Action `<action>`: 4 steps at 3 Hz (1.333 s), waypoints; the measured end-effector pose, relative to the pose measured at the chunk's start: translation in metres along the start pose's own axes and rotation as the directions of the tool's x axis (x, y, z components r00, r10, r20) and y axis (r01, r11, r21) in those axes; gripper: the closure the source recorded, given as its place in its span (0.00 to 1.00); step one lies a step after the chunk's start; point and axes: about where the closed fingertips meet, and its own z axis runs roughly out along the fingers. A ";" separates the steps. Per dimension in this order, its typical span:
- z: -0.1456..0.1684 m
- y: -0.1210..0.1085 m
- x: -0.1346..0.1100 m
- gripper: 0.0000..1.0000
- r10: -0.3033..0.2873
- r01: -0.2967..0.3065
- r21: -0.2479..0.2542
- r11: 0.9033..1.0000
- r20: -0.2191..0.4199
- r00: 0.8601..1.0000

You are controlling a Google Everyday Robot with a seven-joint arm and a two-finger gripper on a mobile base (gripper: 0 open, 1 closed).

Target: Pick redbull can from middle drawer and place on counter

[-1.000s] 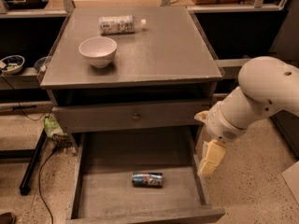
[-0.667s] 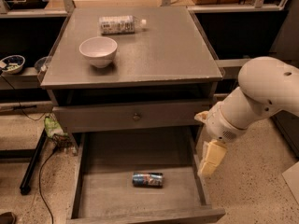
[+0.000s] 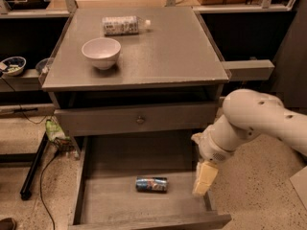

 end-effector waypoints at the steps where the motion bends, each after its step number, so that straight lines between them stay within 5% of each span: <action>1: 0.024 -0.004 0.005 0.00 0.004 -0.004 -0.017 1.000 -0.014 1.000; 2: 0.065 -0.017 0.001 0.00 -0.007 0.005 -0.078 0.997 -0.016 1.000; 4: 0.082 -0.020 -0.006 0.00 -0.002 0.003 -0.043 0.999 0.014 1.000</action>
Offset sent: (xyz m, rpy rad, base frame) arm 0.0190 0.0175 -0.0615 -0.0175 0.0756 0.0314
